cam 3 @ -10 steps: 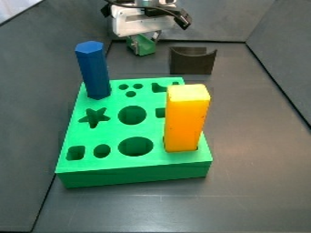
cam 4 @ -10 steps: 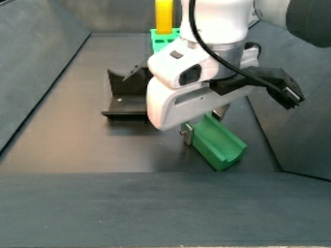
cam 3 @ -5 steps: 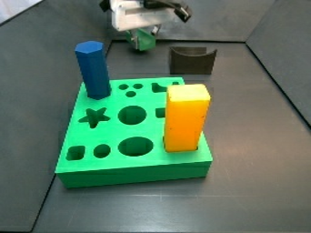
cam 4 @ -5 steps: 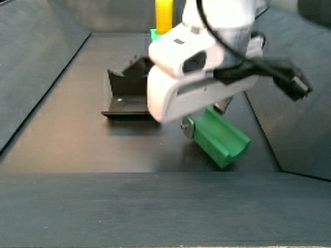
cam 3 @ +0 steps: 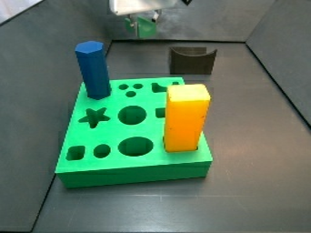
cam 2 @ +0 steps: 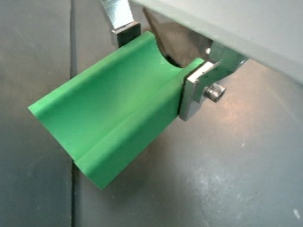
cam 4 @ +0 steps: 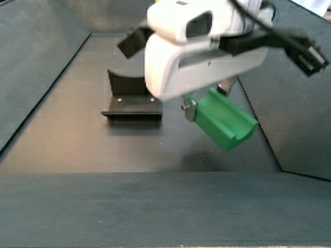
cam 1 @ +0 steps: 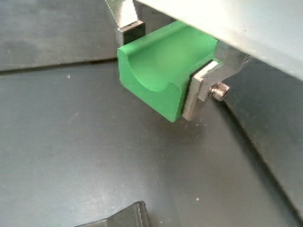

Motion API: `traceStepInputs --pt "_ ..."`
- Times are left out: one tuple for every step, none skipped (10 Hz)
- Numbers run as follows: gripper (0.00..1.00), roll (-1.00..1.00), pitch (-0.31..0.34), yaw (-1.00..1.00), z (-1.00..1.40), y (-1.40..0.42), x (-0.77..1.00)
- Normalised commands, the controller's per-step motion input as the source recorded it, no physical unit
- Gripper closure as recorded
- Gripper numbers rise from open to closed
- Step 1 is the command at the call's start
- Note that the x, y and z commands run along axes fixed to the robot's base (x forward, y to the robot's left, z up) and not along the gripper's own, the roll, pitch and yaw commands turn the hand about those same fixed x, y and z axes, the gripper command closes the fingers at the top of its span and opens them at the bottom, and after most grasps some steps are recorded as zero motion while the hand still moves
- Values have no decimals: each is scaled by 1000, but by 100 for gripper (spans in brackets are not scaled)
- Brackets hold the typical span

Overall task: Pick up the arch object. Move up. Place the arch object on the fixture. Regrasp the arch object. Move to above the board. Insert the arch object.
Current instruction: Place the arch object on the fixture.

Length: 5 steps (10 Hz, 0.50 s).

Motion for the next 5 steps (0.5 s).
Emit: traceStepInputs --pt "100 25 29 -5 1000 -1 -11" --pt "100 41 39 -9 1000 -1 -14" --pt "100 56 48 -11 1000 -1 -18" --pt "100 69 57 -8 1000 0 -21" --pt "100 79 65 -3 1000 -2 -24"
